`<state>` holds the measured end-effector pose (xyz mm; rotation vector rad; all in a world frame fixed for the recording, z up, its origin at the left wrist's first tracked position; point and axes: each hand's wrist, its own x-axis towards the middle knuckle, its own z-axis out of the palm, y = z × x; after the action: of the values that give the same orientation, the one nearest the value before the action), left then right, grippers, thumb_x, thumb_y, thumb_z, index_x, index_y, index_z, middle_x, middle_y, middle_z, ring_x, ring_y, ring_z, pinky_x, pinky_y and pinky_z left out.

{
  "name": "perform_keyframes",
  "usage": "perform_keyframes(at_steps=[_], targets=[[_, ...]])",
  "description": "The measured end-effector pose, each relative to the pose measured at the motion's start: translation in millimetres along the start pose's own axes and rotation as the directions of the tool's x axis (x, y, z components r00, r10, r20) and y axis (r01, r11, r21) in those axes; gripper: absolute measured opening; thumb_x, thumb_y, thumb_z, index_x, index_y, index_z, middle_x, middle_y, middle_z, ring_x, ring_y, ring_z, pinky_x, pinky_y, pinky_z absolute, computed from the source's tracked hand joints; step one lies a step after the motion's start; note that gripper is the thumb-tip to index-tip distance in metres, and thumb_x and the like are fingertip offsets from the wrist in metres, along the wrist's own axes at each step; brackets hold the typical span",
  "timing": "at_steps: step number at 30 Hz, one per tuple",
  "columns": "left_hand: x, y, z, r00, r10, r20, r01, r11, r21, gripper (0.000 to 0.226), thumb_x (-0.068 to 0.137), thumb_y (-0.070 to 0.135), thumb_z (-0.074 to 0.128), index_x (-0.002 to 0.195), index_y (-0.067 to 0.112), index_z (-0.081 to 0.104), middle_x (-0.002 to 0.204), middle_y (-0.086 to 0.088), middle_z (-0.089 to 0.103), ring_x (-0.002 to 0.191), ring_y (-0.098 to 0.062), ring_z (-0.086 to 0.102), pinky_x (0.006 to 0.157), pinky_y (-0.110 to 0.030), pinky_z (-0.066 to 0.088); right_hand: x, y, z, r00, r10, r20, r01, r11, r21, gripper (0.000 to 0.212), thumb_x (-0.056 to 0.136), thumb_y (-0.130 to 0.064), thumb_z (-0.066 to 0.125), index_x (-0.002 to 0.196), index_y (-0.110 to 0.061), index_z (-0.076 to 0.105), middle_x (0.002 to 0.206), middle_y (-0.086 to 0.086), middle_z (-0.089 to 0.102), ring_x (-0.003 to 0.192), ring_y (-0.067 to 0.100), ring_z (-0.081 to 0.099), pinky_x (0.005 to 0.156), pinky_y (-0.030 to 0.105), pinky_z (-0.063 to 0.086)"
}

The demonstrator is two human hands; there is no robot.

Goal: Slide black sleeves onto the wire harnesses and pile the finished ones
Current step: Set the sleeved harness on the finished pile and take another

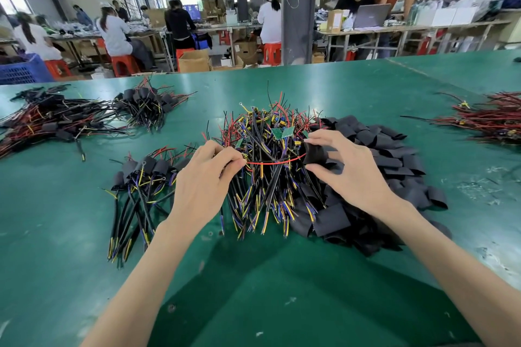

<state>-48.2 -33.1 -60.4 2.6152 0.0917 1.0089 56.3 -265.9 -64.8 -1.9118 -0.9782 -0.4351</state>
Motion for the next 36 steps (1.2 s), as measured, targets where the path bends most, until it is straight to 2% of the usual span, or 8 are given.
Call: perform_keyframes(at_steps=[5, 8, 11, 15, 19, 25, 31, 36], targets=[[-2, 7, 3, 0.997, 0.057, -0.061, -0.055, 0.998, 0.033, 0.017, 0.093, 0.035, 0.056, 0.098, 0.024, 0.068, 0.092, 0.003, 0.058, 0.079, -0.015, 0.055, 0.059, -0.035, 0.050, -2, -1, 2, 0.993, -0.114, 0.034, 0.118, 0.977, -0.180, 0.050, 0.079, -0.011, 0.074, 0.125, -0.020, 0.055, 0.118, -0.006, 0.061, 0.111, 0.006, 0.054, 0.096, 0.016, 0.039], [-4, 15, 8, 0.993, 0.086, -0.078, -0.084, 0.996, 0.025, 0.024, 0.091, 0.035, 0.060, 0.114, 0.027, 0.063, 0.094, 0.003, 0.061, 0.080, -0.017, 0.059, 0.062, -0.033, 0.051, -2, -8, 5, 0.978, -0.200, 0.057, 0.207, 0.916, -0.345, 0.045, 0.078, -0.011, 0.074, 0.120, -0.012, 0.058, 0.108, 0.003, 0.065, 0.101, 0.016, 0.051, 0.091, 0.024, 0.033], [-6, 25, 15, 0.999, 0.030, -0.030, -0.033, 0.995, -0.095, 0.036, 0.088, 0.036, 0.063, 0.123, 0.030, 0.054, 0.099, 0.009, 0.064, 0.085, -0.011, 0.057, 0.072, -0.029, 0.046, -1, -14, 9, 0.955, -0.282, 0.087, 0.291, 0.850, -0.439, 0.041, 0.076, -0.011, 0.075, 0.115, -0.008, 0.061, 0.102, 0.006, 0.067, 0.098, 0.024, 0.054, 0.092, 0.031, 0.032], [-9, 28, 19, 0.992, 0.098, 0.085, -0.064, 0.938, -0.341, 0.046, 0.080, 0.028, 0.069, 0.122, 0.022, 0.049, 0.097, 0.007, 0.061, 0.087, -0.007, 0.055, 0.080, -0.025, 0.046, -1, -20, 15, 0.942, -0.299, 0.156, 0.337, 0.832, -0.441, 0.042, 0.076, -0.007, 0.074, 0.115, -0.005, 0.061, 0.103, 0.007, 0.067, 0.099, 0.028, 0.059, 0.089, 0.034, 0.035], [-11, 25, 18, 0.987, 0.135, 0.085, -0.085, 0.896, -0.436, 0.047, 0.078, 0.007, 0.064, 0.120, 0.022, 0.049, 0.108, 0.004, 0.060, 0.097, 0.007, 0.051, 0.078, -0.004, 0.037, -1, -22, 13, 0.948, -0.284, 0.145, 0.319, 0.850, -0.419, 0.043, 0.077, -0.009, 0.072, 0.118, -0.007, 0.059, 0.105, 0.006, 0.066, 0.102, 0.024, 0.052, 0.083, 0.035, 0.041], [-10, 23, 17, 0.990, 0.131, -0.057, -0.142, 0.932, -0.334, 0.022, 0.087, 0.012, 0.065, 0.109, 0.016, 0.065, 0.099, 0.006, 0.058, 0.069, -0.007, 0.049, 0.069, -0.014, 0.040, 0, -22, 13, 0.973, -0.185, 0.135, 0.218, 0.929, -0.298, 0.044, 0.083, -0.014, 0.068, 0.125, -0.014, 0.055, 0.111, 0.002, 0.061, 0.107, 0.017, 0.048, 0.077, 0.046, 0.051], [-8, 17, 11, 0.992, 0.118, -0.040, -0.124, 0.961, -0.246, 0.020, 0.091, 0.029, 0.057, 0.107, 0.024, 0.068, 0.093, 0.010, 0.050, 0.071, -0.010, 0.049, 0.069, -0.026, 0.043, 3, -16, 9, 0.974, -0.190, 0.127, 0.218, 0.936, -0.276, 0.043, 0.082, -0.014, 0.069, 0.123, -0.016, 0.054, 0.106, -0.001, 0.061, 0.100, 0.011, 0.045, 0.079, 0.032, 0.044], [-6, 15, 10, 0.987, 0.163, -0.015, -0.163, 0.979, -0.124, 0.009, 0.097, 0.014, 0.050, 0.096, 0.010, 0.058, 0.092, 0.002, 0.053, 0.080, -0.017, 0.043, 0.074, -0.033, 0.041, 2, -15, 10, 0.976, -0.179, 0.120, 0.204, 0.946, -0.251, 0.044, 0.081, -0.012, 0.070, 0.123, -0.014, 0.056, 0.101, -0.001, 0.059, 0.094, 0.008, 0.044, 0.079, 0.026, 0.040]])
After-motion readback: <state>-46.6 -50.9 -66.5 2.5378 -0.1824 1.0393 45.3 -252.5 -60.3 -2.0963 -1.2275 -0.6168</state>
